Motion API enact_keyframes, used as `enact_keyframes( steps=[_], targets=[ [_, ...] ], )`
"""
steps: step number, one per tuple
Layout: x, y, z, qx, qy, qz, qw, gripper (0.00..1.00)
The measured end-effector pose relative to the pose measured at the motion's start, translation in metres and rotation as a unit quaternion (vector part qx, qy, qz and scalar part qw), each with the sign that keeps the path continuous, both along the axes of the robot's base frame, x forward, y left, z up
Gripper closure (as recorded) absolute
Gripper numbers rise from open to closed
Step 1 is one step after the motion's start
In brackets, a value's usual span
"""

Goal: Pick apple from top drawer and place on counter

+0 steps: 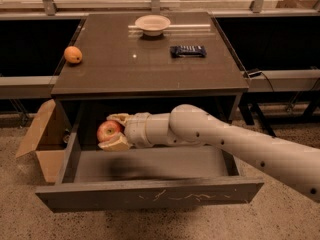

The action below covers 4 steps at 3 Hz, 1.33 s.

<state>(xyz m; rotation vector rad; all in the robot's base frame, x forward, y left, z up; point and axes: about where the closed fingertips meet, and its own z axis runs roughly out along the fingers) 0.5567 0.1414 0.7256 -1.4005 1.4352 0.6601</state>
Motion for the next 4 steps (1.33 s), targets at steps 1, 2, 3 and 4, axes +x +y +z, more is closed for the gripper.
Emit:
enact_keyframes(
  steps=[1, 2, 3, 4],
  targets=[
    [-0.01, -0.038, 0.051, -0.019, -0.032, -0.018, 0.9992, 1.0],
    [-0.01, -0.038, 0.051, -0.019, -0.032, -0.018, 0.9991, 1.0],
    [-0.012, -0.037, 0.102, -0.029, -0.059, -0.004, 0.9978, 1.0],
    [-0.006, -0.03, 0.167, -0.047, -0.095, 0.013, 0.9943, 1.0]
  ],
)
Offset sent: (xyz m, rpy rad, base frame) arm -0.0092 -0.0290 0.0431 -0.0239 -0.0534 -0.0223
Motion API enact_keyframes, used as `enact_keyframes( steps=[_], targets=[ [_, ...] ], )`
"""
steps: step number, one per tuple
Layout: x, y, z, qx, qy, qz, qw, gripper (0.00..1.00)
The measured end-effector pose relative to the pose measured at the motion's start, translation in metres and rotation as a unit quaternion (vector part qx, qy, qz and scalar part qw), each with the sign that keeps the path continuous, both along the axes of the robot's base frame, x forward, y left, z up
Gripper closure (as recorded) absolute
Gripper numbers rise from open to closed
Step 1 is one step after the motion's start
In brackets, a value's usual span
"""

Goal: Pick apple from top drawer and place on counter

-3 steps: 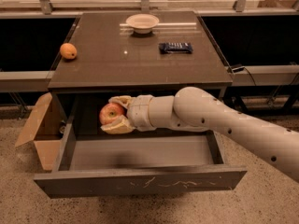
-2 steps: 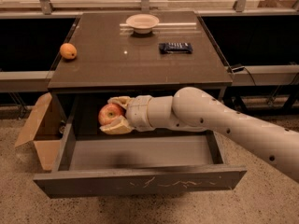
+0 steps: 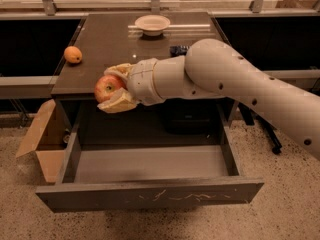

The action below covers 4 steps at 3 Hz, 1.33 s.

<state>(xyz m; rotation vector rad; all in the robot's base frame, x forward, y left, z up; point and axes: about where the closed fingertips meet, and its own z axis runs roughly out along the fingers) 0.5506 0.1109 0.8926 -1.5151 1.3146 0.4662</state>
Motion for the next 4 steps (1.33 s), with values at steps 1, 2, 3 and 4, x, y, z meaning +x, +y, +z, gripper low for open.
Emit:
enact_keyframes(
  steps=[1, 2, 3, 4],
  targets=[
    [0.0, 0.0, 0.0, 0.0, 0.0, 0.0, 1.0, 1.0],
    [0.042, 0.013, 0.045, 0.023, -0.036, -0.023, 0.9988, 1.0],
    [0.069, 0.023, 0.076, 0.034, -0.047, -0.044, 0.9973, 1.0],
    [0.1, 0.037, 0.085, 0.065, -0.041, -0.072, 0.9945, 1.0]
  ],
)
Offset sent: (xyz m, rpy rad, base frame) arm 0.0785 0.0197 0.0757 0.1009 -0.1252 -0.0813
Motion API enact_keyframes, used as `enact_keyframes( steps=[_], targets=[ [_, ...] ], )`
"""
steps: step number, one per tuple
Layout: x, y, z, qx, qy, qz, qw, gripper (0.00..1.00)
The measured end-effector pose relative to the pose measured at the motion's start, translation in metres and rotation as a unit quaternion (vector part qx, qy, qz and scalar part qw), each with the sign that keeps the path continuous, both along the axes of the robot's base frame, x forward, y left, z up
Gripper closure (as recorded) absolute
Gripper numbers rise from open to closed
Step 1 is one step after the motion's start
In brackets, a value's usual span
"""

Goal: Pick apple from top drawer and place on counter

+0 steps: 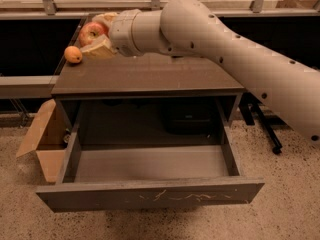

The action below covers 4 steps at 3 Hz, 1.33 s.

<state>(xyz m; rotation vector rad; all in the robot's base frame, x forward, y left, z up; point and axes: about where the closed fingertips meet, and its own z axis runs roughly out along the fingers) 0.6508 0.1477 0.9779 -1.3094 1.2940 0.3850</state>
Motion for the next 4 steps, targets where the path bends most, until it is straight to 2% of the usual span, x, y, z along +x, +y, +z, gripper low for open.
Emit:
enact_keyframes(
  steps=[1, 3, 4],
  targets=[
    [0.04, 0.008, -0.01, 0.025, 0.022, -0.032, 0.9989, 1.0],
    [0.047, 0.009, -0.017, 0.035, 0.028, -0.041, 0.9982, 1.0],
    [0.075, 0.007, -0.032, 0.052, 0.059, -0.057, 0.9953, 1.0]
  ],
)
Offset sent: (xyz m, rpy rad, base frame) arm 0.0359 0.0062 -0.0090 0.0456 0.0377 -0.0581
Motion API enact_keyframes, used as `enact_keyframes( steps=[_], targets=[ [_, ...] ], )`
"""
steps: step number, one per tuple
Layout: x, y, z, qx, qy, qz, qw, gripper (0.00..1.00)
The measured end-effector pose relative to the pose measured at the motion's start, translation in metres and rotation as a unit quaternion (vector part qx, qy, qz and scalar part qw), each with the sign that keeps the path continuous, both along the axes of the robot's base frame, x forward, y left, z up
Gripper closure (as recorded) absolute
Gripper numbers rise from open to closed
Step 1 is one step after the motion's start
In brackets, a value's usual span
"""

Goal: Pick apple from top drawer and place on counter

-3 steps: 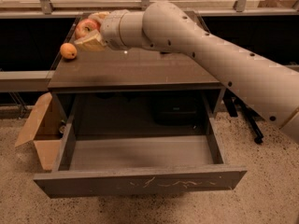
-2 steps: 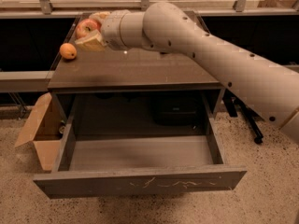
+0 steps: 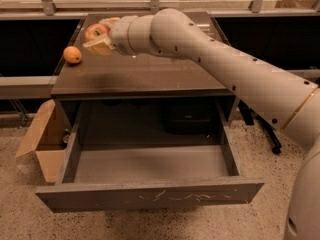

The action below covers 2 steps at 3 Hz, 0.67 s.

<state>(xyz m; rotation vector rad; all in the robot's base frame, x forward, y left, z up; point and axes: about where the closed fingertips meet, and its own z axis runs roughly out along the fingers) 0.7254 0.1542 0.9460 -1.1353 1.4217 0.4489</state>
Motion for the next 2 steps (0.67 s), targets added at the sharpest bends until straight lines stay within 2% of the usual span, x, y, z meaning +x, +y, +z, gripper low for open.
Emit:
enact_keyframes(
  steps=[1, 2],
  targets=[
    [0.024, -0.013, -0.03, 0.028, 0.049, -0.025, 0.9981, 1.0],
    [0.033, -0.02, -0.048, 0.042, 0.075, -0.039, 0.9955, 1.0]
  ],
)
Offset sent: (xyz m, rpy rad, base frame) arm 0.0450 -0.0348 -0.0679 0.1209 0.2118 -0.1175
